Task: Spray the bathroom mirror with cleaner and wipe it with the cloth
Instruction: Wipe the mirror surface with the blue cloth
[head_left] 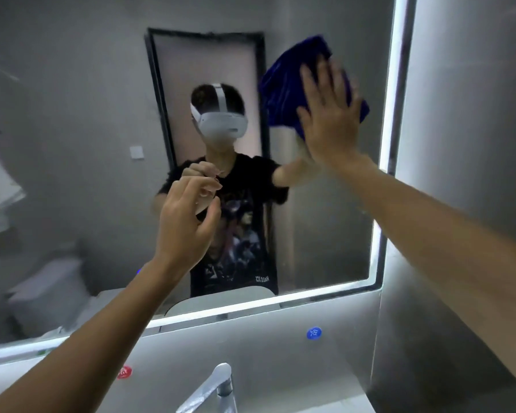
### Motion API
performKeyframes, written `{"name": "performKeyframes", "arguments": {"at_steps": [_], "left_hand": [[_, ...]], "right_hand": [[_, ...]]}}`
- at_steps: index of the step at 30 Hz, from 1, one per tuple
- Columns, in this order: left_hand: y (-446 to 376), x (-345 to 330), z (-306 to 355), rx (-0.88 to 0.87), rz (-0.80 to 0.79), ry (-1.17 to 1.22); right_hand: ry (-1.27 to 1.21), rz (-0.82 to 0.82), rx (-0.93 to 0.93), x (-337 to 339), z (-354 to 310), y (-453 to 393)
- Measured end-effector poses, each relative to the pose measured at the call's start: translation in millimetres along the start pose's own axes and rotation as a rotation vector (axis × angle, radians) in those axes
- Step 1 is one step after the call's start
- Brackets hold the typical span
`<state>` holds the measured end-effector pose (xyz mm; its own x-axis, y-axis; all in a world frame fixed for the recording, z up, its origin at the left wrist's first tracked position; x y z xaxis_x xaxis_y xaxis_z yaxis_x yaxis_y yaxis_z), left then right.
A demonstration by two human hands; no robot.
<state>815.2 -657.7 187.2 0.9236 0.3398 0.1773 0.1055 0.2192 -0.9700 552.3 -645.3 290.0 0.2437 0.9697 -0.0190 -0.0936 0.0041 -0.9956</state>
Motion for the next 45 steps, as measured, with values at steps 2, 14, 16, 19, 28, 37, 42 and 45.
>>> {"name": "performKeyframes", "arguments": {"at_steps": [2, 14, 16, 19, 28, 37, 42, 45], "left_hand": [[-1.1, -2.1, -1.0, 0.002, 0.024, 0.017], [52.2, -71.0, 11.8, 0.09, -0.056, 0.111], [61.9, -81.8, 15.7, 0.094, -0.093, 0.124], [74.6, -92.0, 15.2, 0.088, -0.143, 0.125], [33.5, -108.0, 40.1, 0.03, -0.114, 0.172], [-18.3, -154.5, 81.9, -0.101, -0.131, 0.266], [9.3, -158.6, 76.1, -0.03, -0.112, 0.278], [35.0, -161.9, 66.6, -0.026, -0.141, 0.26]], "right_hand": [[-0.005, -0.012, -0.086, 0.3, 17.3, -11.2], [-0.05, -0.063, 0.309, 4.0, -11.0, 190.5], [-0.045, -0.095, 0.395, 5.9, -10.1, 235.5], [-0.042, -0.132, 0.48, 5.9, -6.9, 266.5], [-0.062, -0.09, 0.384, 5.2, 25.2, 174.7], [0.017, 0.038, 0.01, 6.2, 105.3, 30.8], [0.017, 0.085, 0.05, 9.4, 99.8, 60.2], [-0.002, 0.029, 0.114, 6.7, 92.8, 125.5]]}}
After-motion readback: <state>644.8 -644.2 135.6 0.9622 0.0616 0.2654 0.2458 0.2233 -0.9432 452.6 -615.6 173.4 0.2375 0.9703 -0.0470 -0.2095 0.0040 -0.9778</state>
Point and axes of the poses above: each hand's wrist, its own y-axis away from the middle knuckle, its own x-axis out of the back of the hand, z = x × y, the point moved 8 cm from there along -y, towards the middle knuckle, and after that the axes turned 7 degrees about z, right-handed, at the moved point
